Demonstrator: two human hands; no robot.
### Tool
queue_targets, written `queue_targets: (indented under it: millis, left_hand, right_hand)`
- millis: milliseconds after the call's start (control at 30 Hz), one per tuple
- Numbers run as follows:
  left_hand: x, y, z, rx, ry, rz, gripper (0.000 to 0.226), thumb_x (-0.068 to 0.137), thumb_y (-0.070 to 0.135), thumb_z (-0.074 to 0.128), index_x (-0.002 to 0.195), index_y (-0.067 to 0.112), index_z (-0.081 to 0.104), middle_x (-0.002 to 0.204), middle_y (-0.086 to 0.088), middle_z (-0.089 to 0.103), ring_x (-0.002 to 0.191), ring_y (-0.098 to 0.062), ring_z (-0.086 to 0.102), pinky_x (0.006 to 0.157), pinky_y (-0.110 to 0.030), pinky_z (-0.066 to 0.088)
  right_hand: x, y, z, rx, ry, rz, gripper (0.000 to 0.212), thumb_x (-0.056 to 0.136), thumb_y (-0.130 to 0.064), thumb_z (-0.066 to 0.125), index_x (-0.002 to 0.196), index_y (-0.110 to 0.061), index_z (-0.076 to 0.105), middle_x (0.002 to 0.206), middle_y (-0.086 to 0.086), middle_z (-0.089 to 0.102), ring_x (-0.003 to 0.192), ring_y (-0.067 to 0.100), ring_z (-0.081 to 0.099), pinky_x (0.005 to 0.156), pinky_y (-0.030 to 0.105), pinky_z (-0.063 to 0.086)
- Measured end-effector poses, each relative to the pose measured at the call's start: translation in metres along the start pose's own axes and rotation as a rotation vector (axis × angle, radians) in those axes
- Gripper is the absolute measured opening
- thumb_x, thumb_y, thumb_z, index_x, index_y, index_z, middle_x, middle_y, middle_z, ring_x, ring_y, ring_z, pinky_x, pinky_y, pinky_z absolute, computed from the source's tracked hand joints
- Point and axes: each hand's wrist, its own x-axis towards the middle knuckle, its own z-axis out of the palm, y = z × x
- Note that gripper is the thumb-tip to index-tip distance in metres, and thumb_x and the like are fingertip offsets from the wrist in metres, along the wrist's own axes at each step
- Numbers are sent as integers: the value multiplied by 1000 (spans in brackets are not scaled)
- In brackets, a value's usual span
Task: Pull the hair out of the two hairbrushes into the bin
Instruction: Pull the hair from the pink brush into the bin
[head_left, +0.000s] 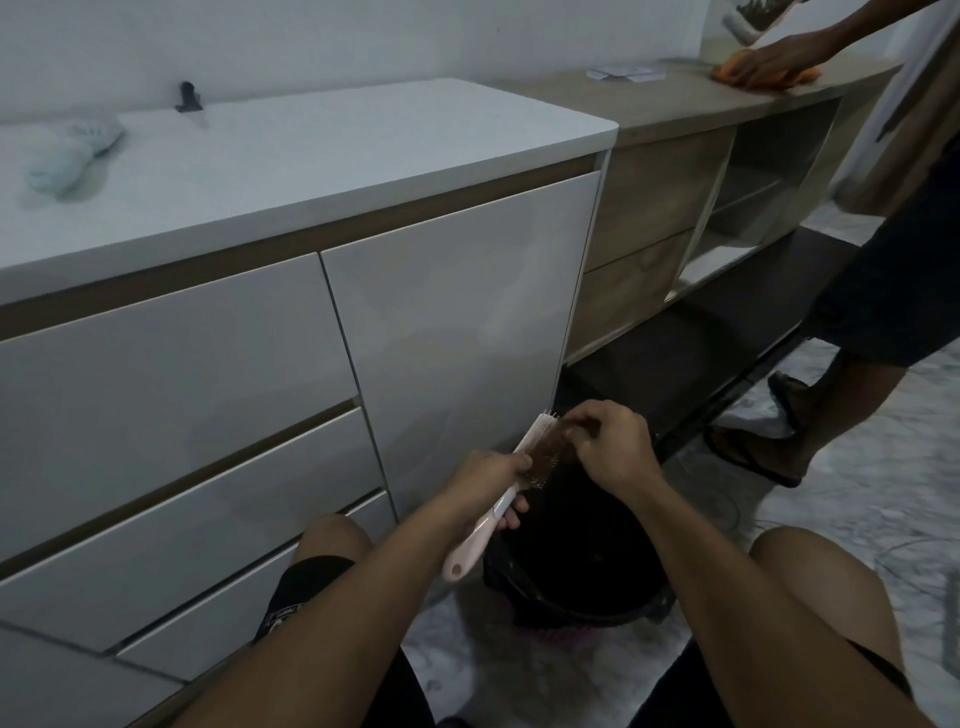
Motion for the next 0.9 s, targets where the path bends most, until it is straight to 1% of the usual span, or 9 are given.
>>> queue_targets:
  millis: [133,233,300,367,500,600,767,833,900]
  left_hand:
    - [0,3,-3,-47,-18,-71,24,84,19,44,75,4,59,59,-15,55,35,-23,48,37,-19,34]
    - [2,1,-6,-28,-11,-68,23,84,14,42,82,0,59,61,-16,56,35,-23,49,35,-19,35]
    - [3,0,-7,-8,-11,-66,24,87,12,41,90,-4,58,61,-16,57,34,-21,50,34,-19,36]
    - [2,-2,-6,8,-15,-60,23,89,12,42,87,-4,58,61,-15,57,33,-19,50,34,-19,36]
    - [0,-3,-4,-7,-7,-45,23,93,10,42,76,1,54,61,-14,56,31,-16,50,36,-21,35]
    - [1,-2,-4,-29,-6,-40,25,95,9,40,76,1,53,62,-15,56,30,-15,50,36,-21,35]
    - [1,0,-7,-58,17,-45,21,93,4,41,77,-1,54,64,-16,55,30,-14,51,34,-20,37]
    - [2,1,-7,-59,20,-46,20,92,4,42,77,0,55,63,-16,54,30,-15,50,34,-20,37]
    - [2,2,-6,-42,25,-36,20,91,3,44,76,1,56,61,-16,54,31,-15,51,34,-20,37]
  right_hand:
    - [-3,0,-1,85,-229,-68,51,76,-2,72,124,-17,65,130,7,55,116,20,57,94,21,42]
    - [-7,-2,2,44,-333,-141,51,77,-10,76,126,-21,66,140,5,45,125,19,50,103,25,41]
    - [-7,-2,6,-4,-247,-190,35,80,-16,76,114,-21,73,134,2,53,119,16,54,99,23,41]
    - [-5,-2,5,-41,-120,-203,20,81,-14,75,101,-18,79,119,1,65,107,15,62,91,21,44]
    - [-4,-2,1,-40,5,-156,15,83,-10,72,95,-16,80,100,0,74,89,11,66,83,25,54]
    - [-5,-5,0,11,-28,-101,17,86,-11,70,99,-17,78,100,-3,74,88,5,64,80,18,48]
    - [-8,-7,1,145,-342,-101,51,75,-11,79,123,-22,68,137,2,49,122,17,51,105,35,45]
    - [-10,-8,4,127,-333,-155,44,74,-21,82,117,-23,72,136,2,52,123,15,52,105,34,45]
    - [-12,-10,7,77,-237,-233,29,74,-23,83,103,-23,79,121,0,64,110,13,60,97,32,49]
